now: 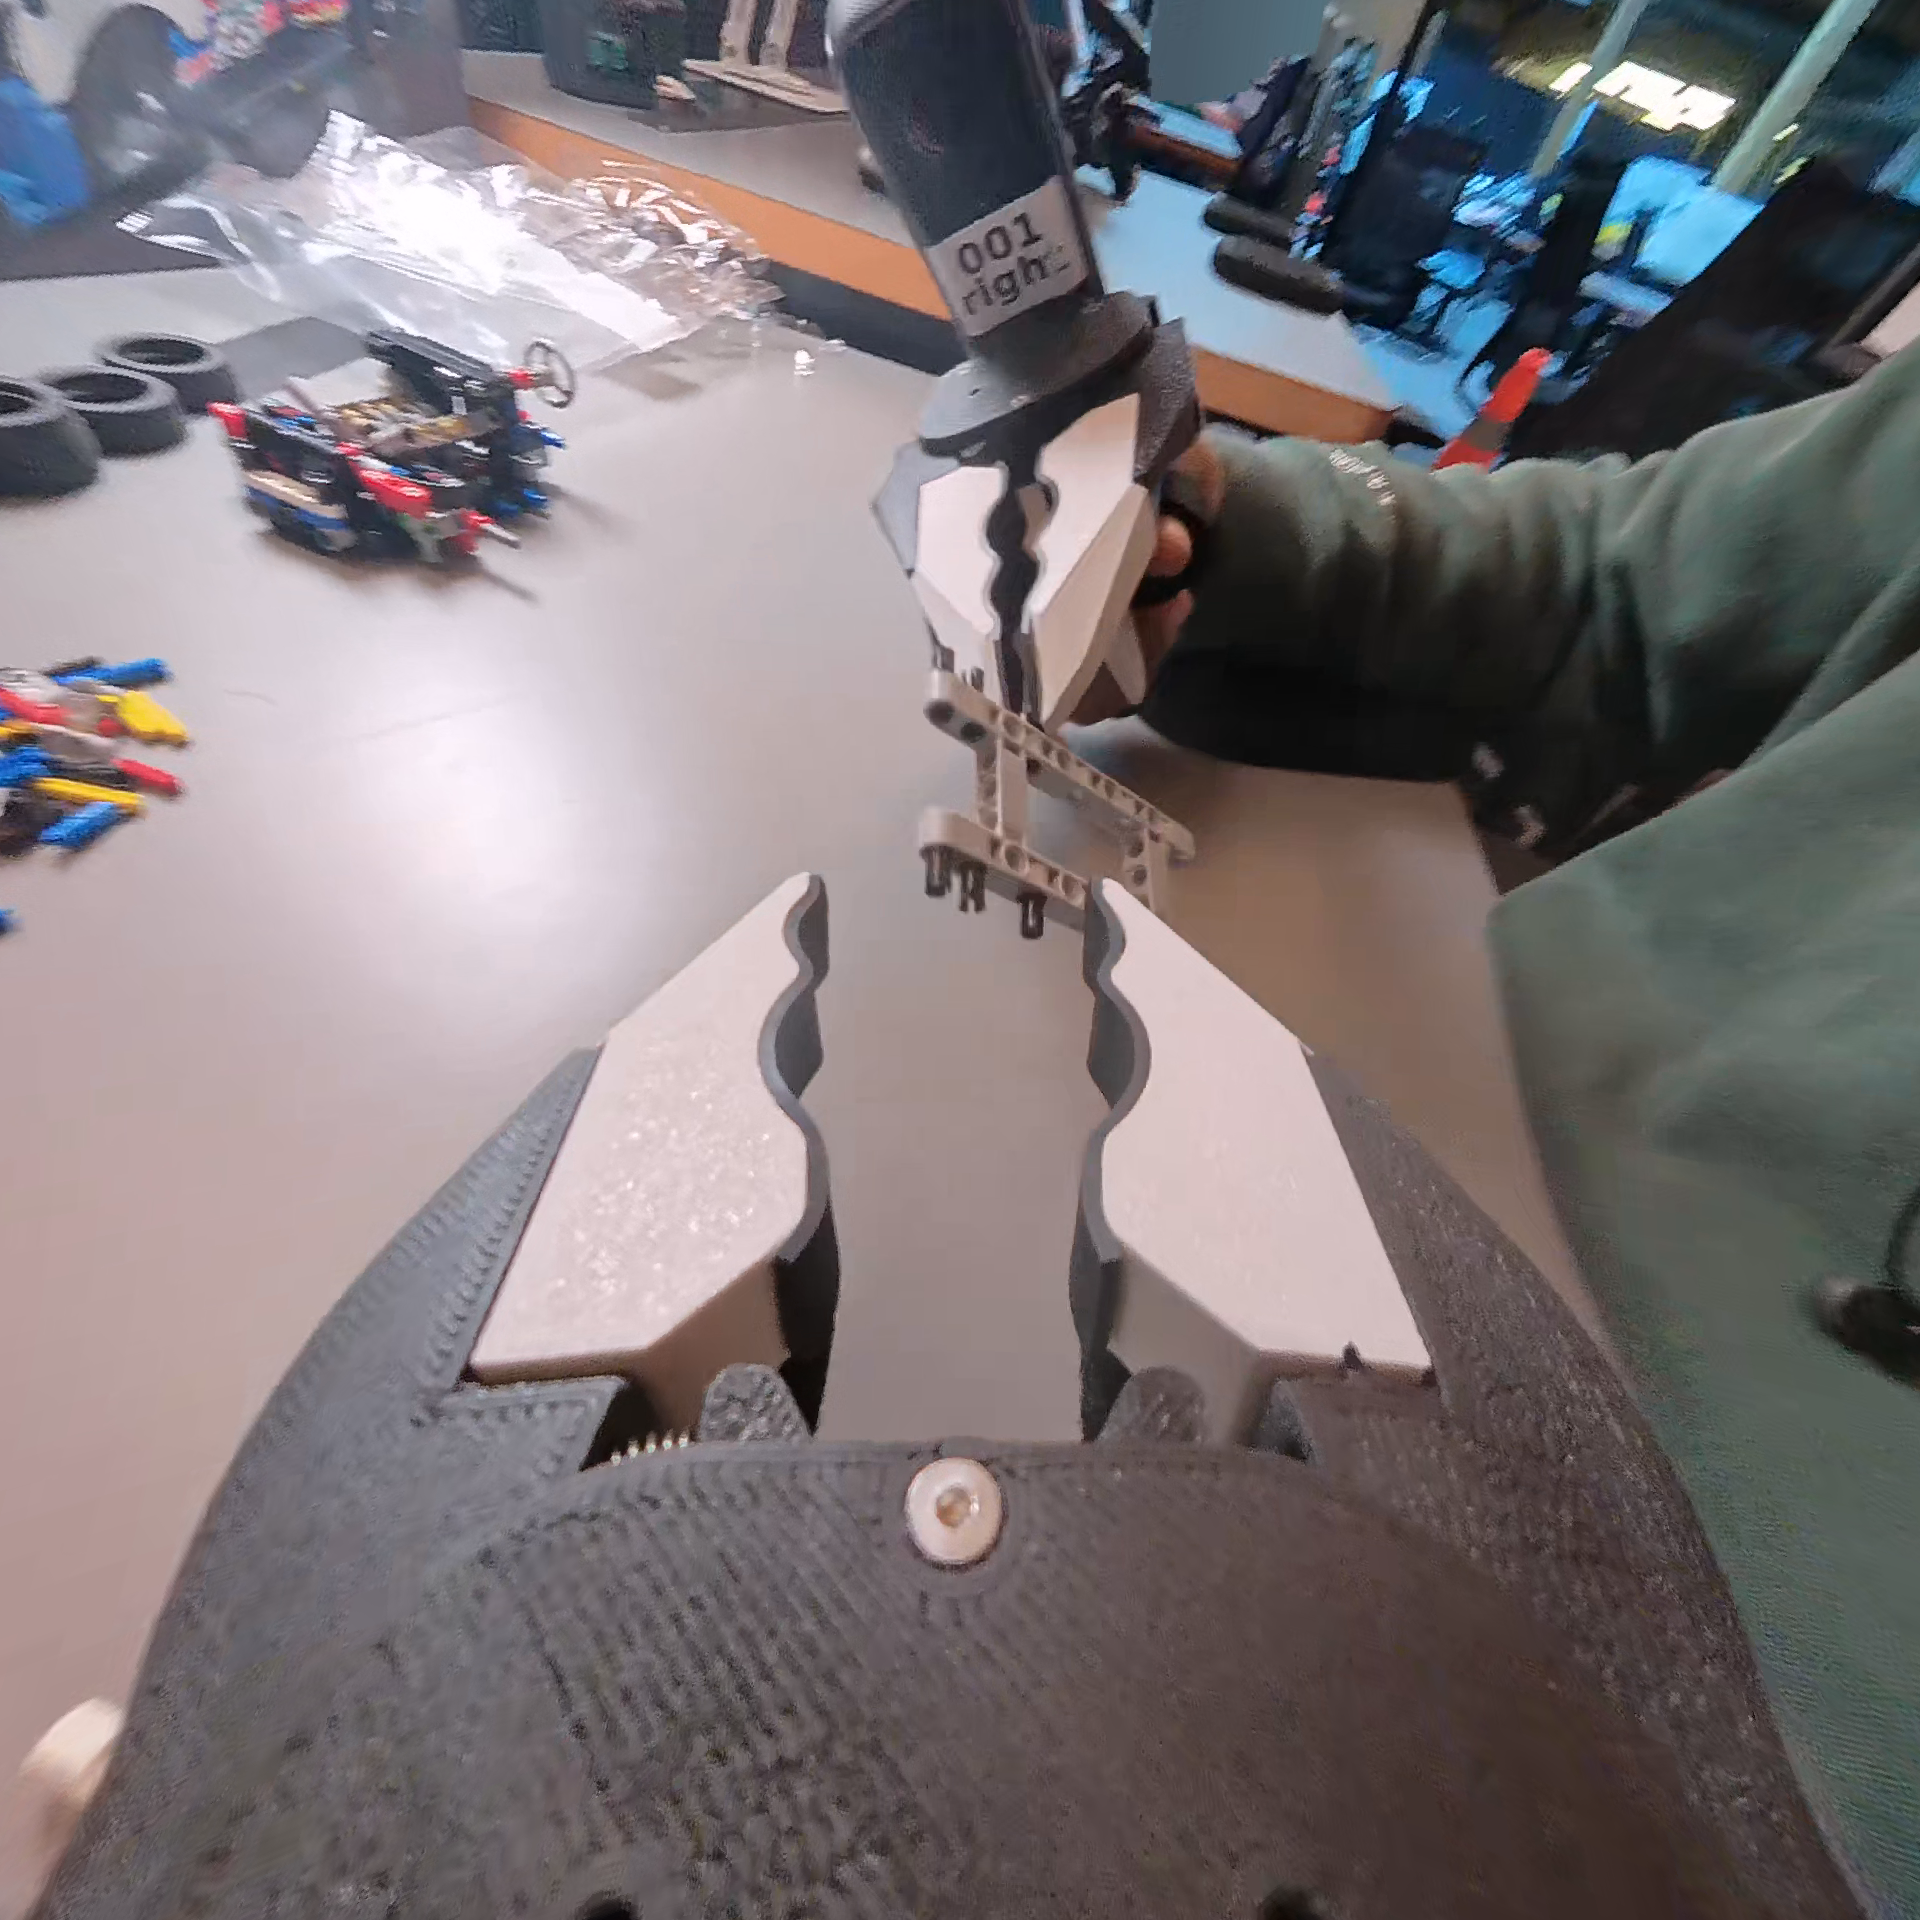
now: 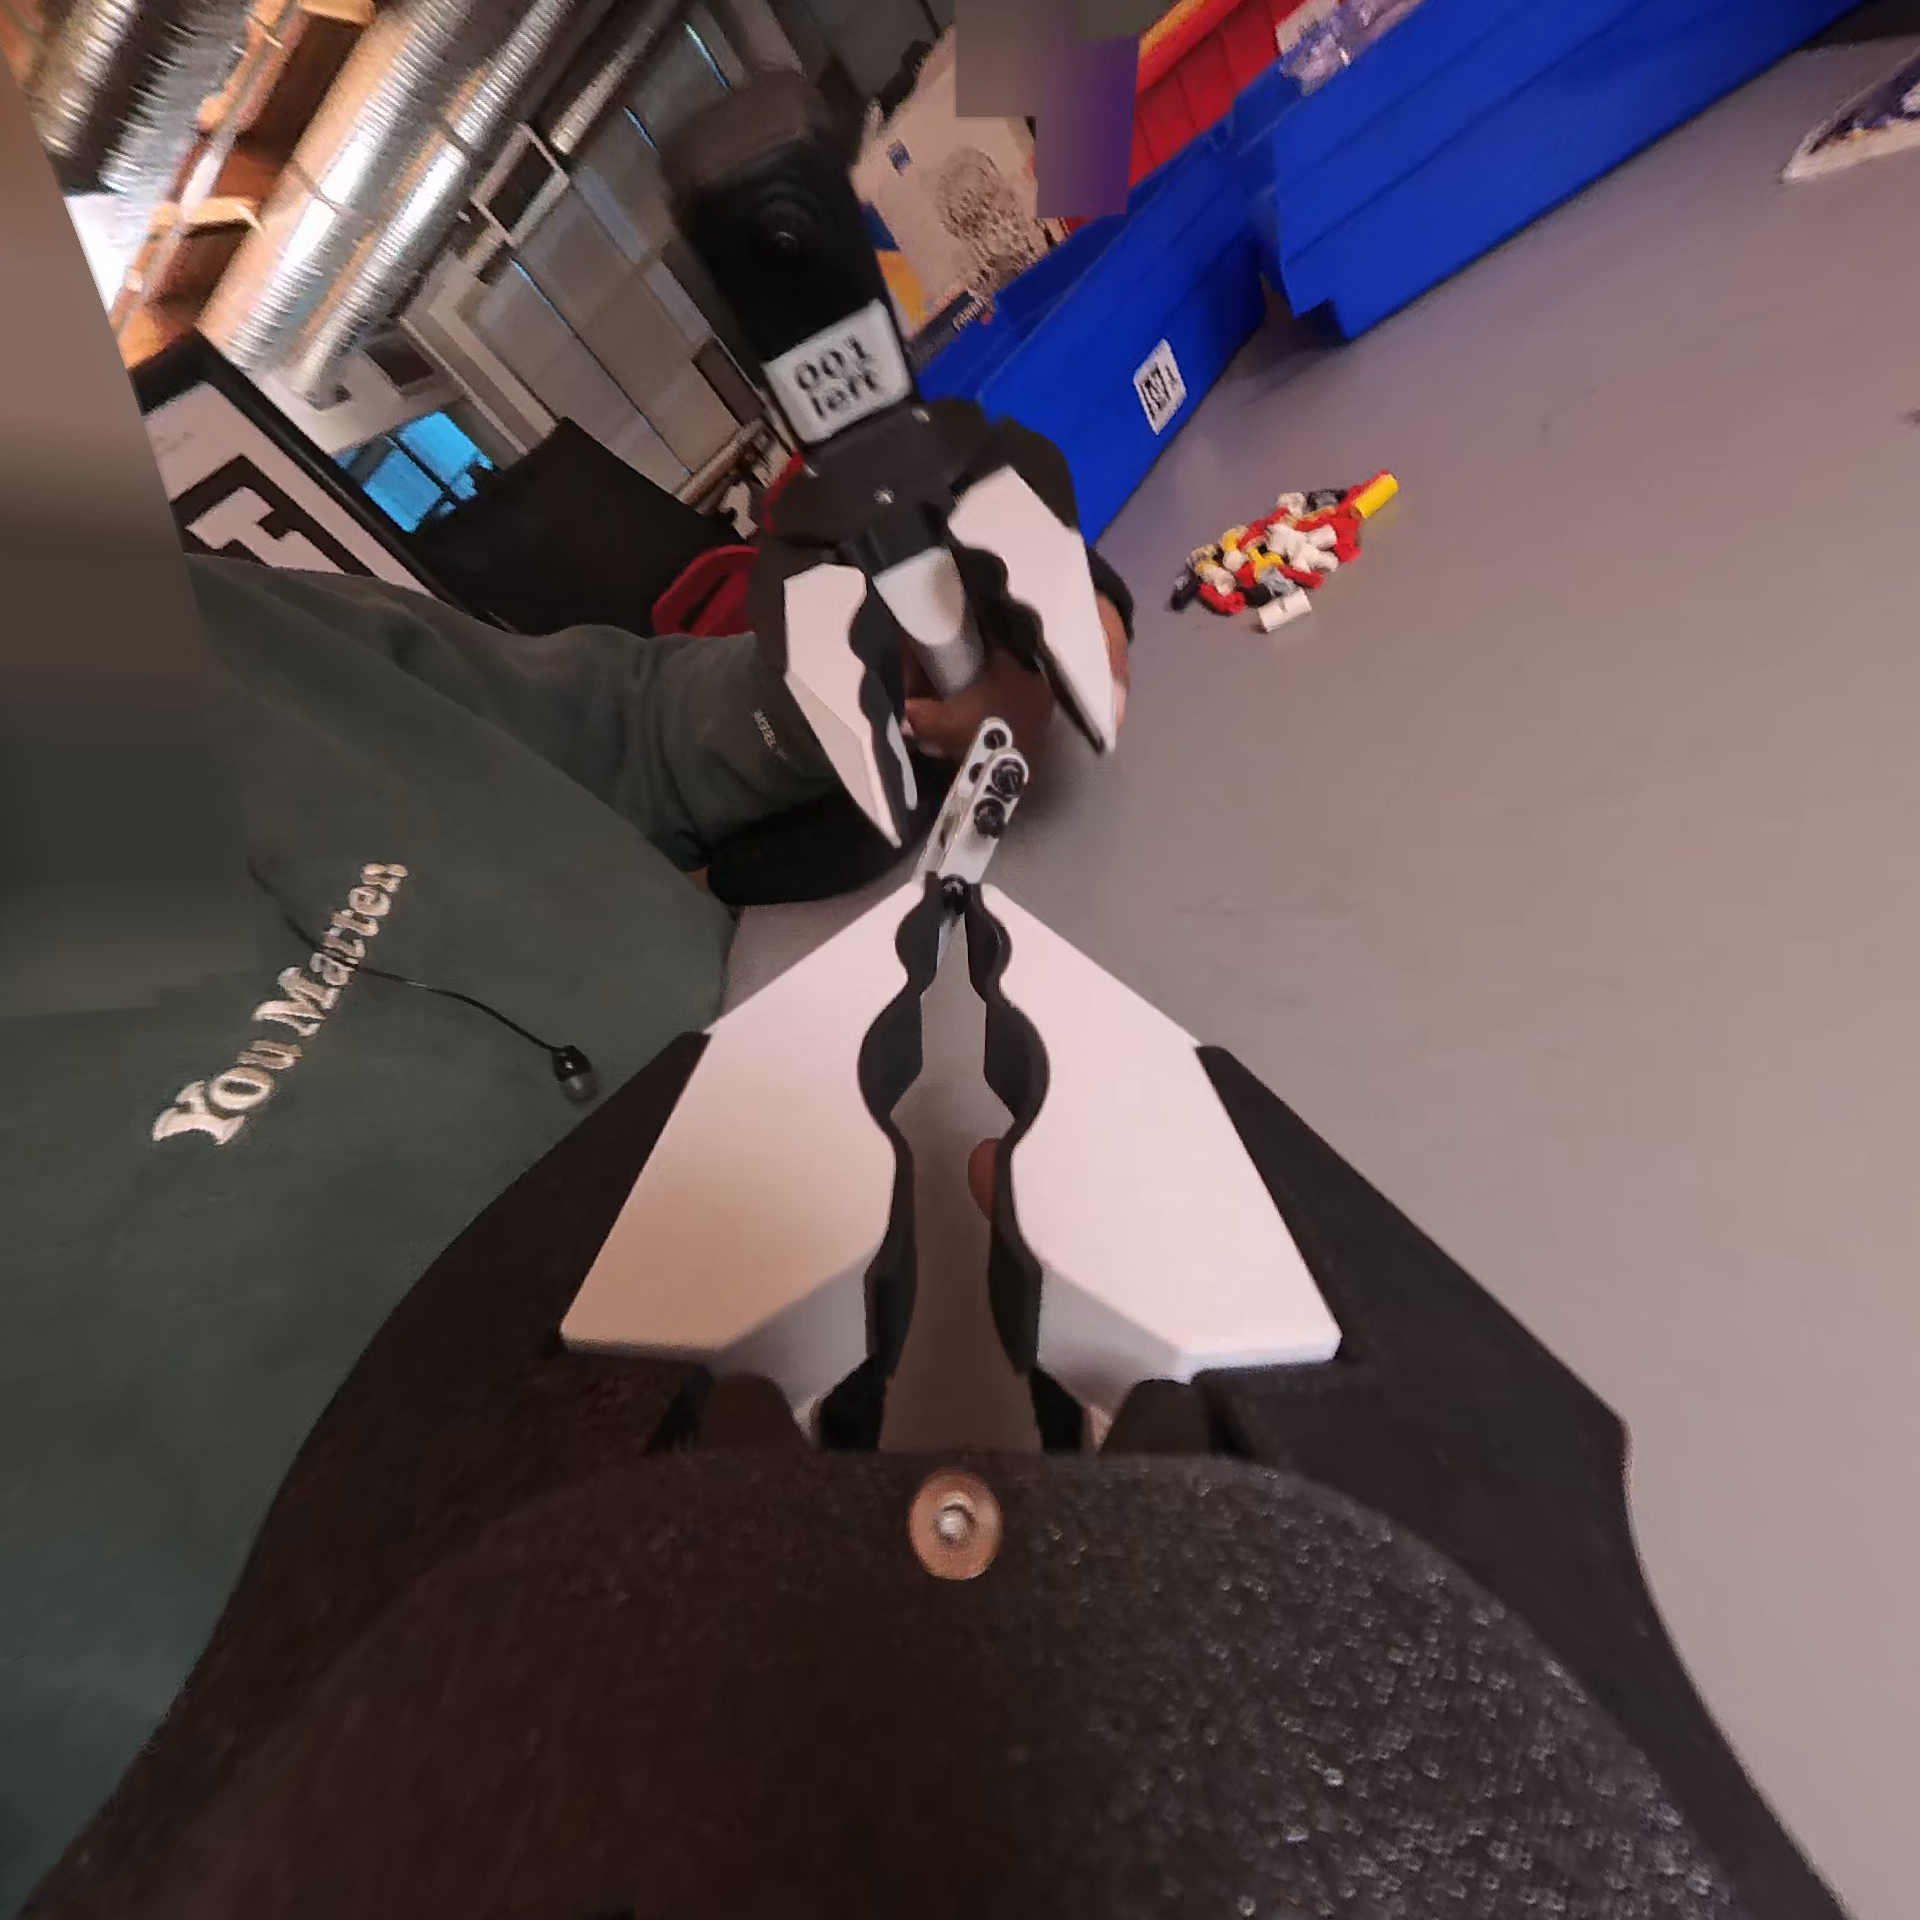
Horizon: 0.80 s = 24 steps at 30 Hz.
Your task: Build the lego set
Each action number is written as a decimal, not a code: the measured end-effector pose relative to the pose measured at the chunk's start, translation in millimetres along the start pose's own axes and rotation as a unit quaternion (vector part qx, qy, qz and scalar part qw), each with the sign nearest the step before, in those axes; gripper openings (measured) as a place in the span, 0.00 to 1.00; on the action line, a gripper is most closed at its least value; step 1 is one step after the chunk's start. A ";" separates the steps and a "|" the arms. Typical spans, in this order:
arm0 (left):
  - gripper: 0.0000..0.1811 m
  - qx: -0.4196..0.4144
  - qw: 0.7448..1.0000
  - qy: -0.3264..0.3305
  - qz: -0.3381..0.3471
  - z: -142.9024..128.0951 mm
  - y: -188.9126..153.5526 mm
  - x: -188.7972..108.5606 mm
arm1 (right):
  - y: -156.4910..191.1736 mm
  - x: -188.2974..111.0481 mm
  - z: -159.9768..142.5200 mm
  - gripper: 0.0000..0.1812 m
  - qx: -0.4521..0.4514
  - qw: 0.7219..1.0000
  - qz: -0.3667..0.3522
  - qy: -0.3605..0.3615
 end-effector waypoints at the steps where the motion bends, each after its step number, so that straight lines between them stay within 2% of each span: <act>1: 0.27 0.012 1.000 0.004 0.016 0.1 1.9 -1.8 | -2.4 -0.3 -1.8 0.02 0.007 1.000 -0.015 0.017; 8: 0.26 0.039 0.995 0.023 0.089 -0.5 14.4 -12.0 | -5.6 0.4 -5.9 0.02 -0.011 0.995 -0.079 0.063; 10: 0.26 0.036 0.994 0.024 0.102 -0.9 17.1 -12.8 | -4.8 -2.0 -0.9 0.02 -0.050 0.988 -0.126 0.076; 12: 0.26 0.031 0.993 0.020 0.110 -0.5 18.9 -13.2 | 0.8 -4.3 8.8 0.02 -0.122 0.970 -0.185 0.103; 14: 0.27 0.025 0.993 0.014 0.118 -0.4 20.8 -13.1 | 9.8 -3.3 18.6 0.02 -0.223 0.929 -0.254 0.148; 16: 0.28 0.022 0.991 0.006 0.128 0.0 22.3 -13.4 | 19.0 2.6 21.6 0.02 -0.348 0.858 -0.320 0.200; 19: 0.30 0.020 0.989 -0.010 0.145 2.0 24.0 -15.9 | 26.9 21.3 9.9 0.02 -0.463 0.767 -0.359 0.263; 21: 0.32 0.023 0.987 -0.020 0.157 3.0 25.1 -18.2 | 27.4 33.3 -3.4 0.02 -0.509 0.727 -0.357 0.292; 24: 0.32 0.027 0.985 -0.030 0.170 3.7 26.7 -20.8 | 24.0 43.4 -18.3 0.02 -0.539 0.702 -0.347 0.309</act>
Point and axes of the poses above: each gripper's, where its closed fingertips meet, x out along the fingers, z out of its top, y = z × x across the jaws, the point moved 10 cm from there along -x, back along the fingers, and after that the axes turned 2 degrees about -y, right-handed, at the moved point
